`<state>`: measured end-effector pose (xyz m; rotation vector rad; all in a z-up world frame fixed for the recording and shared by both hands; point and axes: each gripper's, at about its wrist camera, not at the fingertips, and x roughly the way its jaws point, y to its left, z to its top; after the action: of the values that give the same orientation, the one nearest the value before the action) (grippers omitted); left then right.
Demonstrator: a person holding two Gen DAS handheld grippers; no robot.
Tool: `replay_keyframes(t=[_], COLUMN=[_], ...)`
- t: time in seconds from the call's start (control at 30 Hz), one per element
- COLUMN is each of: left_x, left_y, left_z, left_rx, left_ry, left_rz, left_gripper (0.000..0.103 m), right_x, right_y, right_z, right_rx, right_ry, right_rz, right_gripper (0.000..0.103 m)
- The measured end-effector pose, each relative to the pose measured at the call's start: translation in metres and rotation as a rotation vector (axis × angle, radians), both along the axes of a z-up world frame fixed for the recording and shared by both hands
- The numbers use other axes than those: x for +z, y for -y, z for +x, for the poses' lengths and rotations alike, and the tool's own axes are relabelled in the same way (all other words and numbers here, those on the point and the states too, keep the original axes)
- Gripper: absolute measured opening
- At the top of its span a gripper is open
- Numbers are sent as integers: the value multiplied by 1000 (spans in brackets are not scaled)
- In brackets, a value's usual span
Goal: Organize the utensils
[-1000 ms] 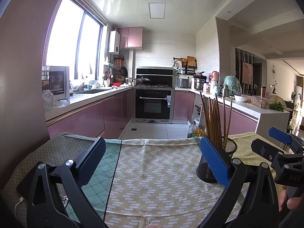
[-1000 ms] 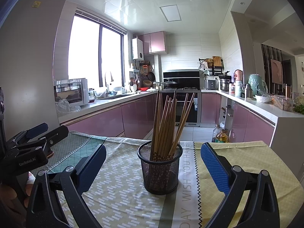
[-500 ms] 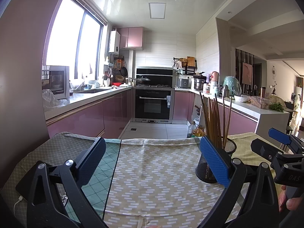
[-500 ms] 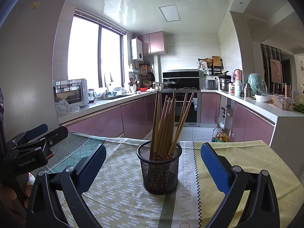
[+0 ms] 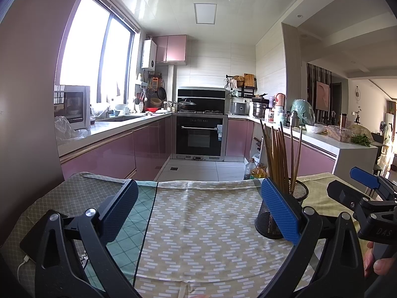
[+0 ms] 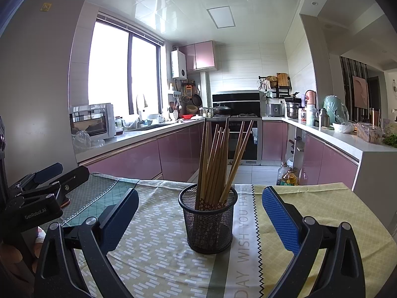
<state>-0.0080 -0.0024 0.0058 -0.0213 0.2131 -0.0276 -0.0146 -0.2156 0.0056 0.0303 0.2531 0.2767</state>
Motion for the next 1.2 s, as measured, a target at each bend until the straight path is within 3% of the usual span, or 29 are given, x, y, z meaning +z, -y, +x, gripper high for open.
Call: replay_keyframes(t=[1.2], left_x=[-2], left_y=[2], left_z=[0], left_rx=[-1], left_ry=[-1], left_rz=[0], left_gripper=[98], right_x=[-2], right_y=[-1], right_z=[0], right_rx=[-2], right_ry=[-3], right_rz=[3], right_gripper=[96])
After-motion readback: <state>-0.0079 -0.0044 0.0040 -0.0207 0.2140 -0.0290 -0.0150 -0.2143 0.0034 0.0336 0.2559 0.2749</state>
